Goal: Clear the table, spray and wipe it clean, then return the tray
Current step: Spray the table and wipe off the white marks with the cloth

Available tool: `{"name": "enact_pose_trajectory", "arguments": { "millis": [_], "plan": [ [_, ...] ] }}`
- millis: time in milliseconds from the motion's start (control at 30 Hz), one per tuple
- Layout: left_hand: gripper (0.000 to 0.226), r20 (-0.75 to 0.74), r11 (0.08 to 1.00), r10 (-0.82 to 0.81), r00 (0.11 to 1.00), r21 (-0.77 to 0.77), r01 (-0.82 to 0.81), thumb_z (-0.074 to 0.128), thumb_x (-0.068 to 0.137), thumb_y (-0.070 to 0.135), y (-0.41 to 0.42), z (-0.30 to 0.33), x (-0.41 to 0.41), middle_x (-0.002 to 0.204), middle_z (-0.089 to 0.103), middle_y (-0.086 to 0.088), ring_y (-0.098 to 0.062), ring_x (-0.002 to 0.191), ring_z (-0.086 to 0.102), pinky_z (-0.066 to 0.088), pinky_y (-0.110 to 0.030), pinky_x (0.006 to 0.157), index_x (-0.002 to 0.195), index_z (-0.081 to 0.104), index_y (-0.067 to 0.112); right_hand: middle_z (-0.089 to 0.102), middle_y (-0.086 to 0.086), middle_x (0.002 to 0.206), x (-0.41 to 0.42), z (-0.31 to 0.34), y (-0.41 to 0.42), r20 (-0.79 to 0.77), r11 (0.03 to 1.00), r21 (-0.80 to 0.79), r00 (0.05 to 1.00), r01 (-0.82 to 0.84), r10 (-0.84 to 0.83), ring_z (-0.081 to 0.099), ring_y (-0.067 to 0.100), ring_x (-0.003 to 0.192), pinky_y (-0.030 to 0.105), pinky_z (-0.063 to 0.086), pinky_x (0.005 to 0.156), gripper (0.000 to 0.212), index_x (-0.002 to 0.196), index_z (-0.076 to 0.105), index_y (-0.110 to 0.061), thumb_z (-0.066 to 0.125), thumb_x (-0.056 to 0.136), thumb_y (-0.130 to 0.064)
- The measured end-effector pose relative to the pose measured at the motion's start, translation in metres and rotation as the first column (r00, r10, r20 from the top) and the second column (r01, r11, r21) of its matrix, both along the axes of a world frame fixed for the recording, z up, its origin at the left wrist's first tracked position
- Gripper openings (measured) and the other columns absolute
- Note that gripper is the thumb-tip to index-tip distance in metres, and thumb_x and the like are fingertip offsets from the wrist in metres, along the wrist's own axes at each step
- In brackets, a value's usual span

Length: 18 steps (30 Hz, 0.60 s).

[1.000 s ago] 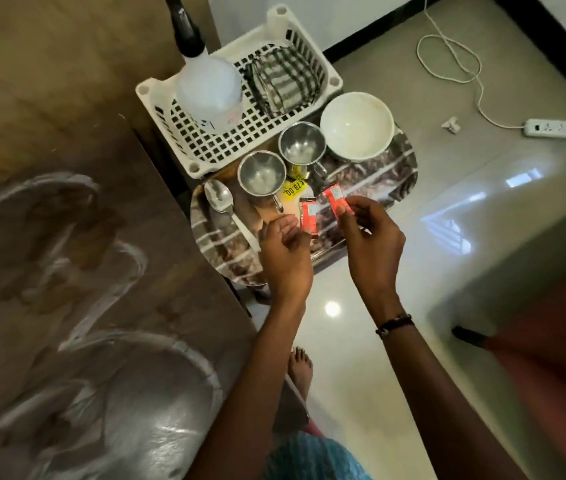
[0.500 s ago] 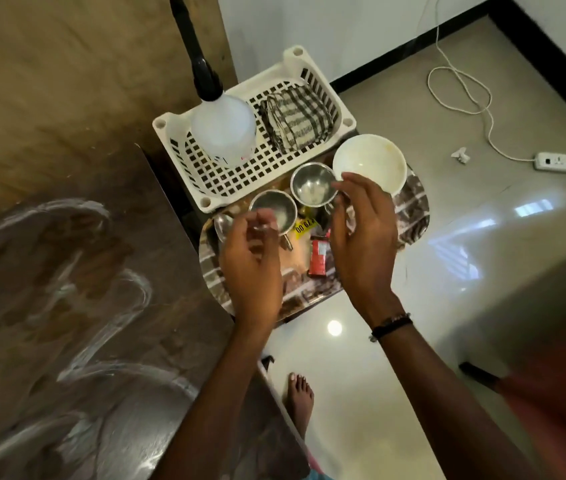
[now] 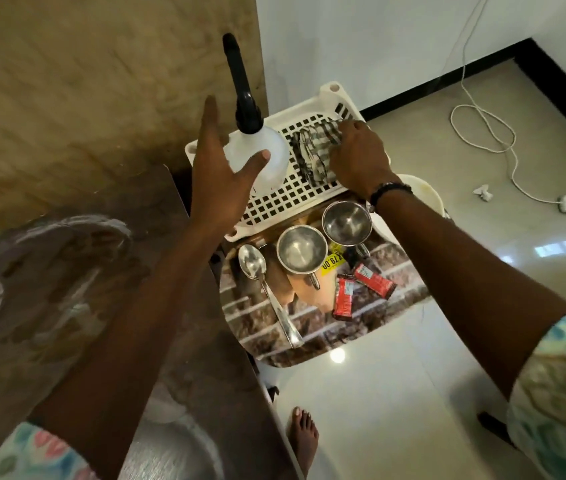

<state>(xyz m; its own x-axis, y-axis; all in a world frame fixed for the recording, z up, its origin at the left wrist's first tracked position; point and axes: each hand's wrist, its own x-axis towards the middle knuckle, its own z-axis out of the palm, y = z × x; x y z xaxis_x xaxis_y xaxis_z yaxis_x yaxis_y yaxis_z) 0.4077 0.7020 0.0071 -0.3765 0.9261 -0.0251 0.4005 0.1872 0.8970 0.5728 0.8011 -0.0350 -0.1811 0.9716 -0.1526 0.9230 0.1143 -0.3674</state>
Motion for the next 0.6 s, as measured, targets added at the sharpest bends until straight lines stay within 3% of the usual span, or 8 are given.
{"name": "enact_pose_trajectory", "arguments": {
  "millis": [100, 233, 333, 400, 500, 600],
  "plan": [
    [0.080, -0.024, 0.997, -0.073, 0.997, 0.033, 0.074, 0.065, 0.087, 0.017, 0.014, 0.003, 0.001, 0.156, 0.025, 0.001, -0.014, 0.140, 0.031, 0.032, -0.036, 0.113, 0.149, 0.014, 0.018, 0.046, 0.022, 0.137, -0.004, -0.008, -0.002, 0.059, 0.998, 0.035, 0.997, -0.043, 0.040, 0.043, 0.035, 0.126, 0.040, 0.033, 0.107, 0.039, 0.134, 0.043, -0.001, 0.040, 0.096, -0.012],
    [0.077, -0.009, 0.995, -0.058, 0.998, 0.082, 0.059, 0.065, 0.086, 0.019, 0.027, -0.002, 0.004, 0.150, 0.035, -0.001, -0.017, 0.134, 0.041, 0.036, -0.036, 0.110, 0.148, 0.019, 0.016, 0.044, 0.018, 0.140, -0.002, -0.018, 0.000, 0.073, 0.998, 0.070, 0.997, -0.003, -0.002, 0.043, 0.037, 0.125, 0.042, 0.037, 0.104, 0.040, 0.136, 0.042, -0.004, 0.043, 0.096, -0.012],
    [0.075, -0.023, 0.993, -0.048, 0.999, 0.110, 0.050, 0.066, 0.085, 0.019, 0.038, -0.005, 0.001, 0.145, 0.040, -0.006, -0.015, 0.130, 0.043, 0.038, -0.018, 0.105, 0.146, 0.023, 0.011, 0.047, 0.017, 0.138, -0.004, -0.021, 0.002, -0.032, 0.995, 0.076, 0.997, 0.067, -0.065, 0.046, 0.037, 0.121, 0.040, 0.033, 0.103, 0.046, 0.135, 0.039, 0.000, 0.052, 0.091, -0.008],
    [0.070, -0.039, 0.993, -0.035, 0.999, 0.114, 0.039, 0.067, 0.083, 0.014, 0.046, -0.006, -0.001, 0.137, 0.047, -0.010, -0.011, 0.116, 0.050, 0.039, -0.002, 0.090, 0.142, 0.029, 0.007, 0.053, 0.017, 0.131, -0.006, -0.023, 0.003, -0.122, 0.990, 0.080, 0.987, 0.112, -0.102, 0.050, 0.035, 0.119, 0.039, 0.032, 0.103, 0.051, 0.133, 0.038, 0.002, 0.057, 0.086, -0.004],
    [0.063, -0.054, 0.984, -0.039, 0.998, 0.173, 0.048, 0.064, 0.075, 0.007, 0.050, -0.010, -0.003, 0.122, 0.049, -0.018, -0.004, 0.086, 0.050, 0.042, -0.007, 0.077, 0.132, 0.037, 0.002, 0.058, 0.018, 0.124, -0.005, -0.023, 0.002, -0.230, 0.980, 0.055, 0.958, 0.189, -0.172, 0.052, 0.036, 0.118, 0.042, 0.037, 0.104, 0.054, 0.131, 0.038, 0.002, 0.062, 0.083, -0.004],
    [0.059, -0.042, 0.973, -0.057, 0.997, 0.223, 0.065, 0.062, 0.073, 0.005, 0.050, -0.019, -0.002, 0.118, 0.047, -0.015, -0.002, 0.081, 0.050, 0.041, -0.011, 0.076, 0.126, 0.039, -0.003, 0.051, 0.017, 0.132, -0.003, -0.022, -0.002, -0.142, 0.986, 0.055, 0.978, 0.160, -0.151, 0.043, 0.035, 0.122, 0.041, 0.036, 0.102, 0.054, 0.132, 0.039, 0.000, 0.063, 0.085, -0.012]
  ]
}}
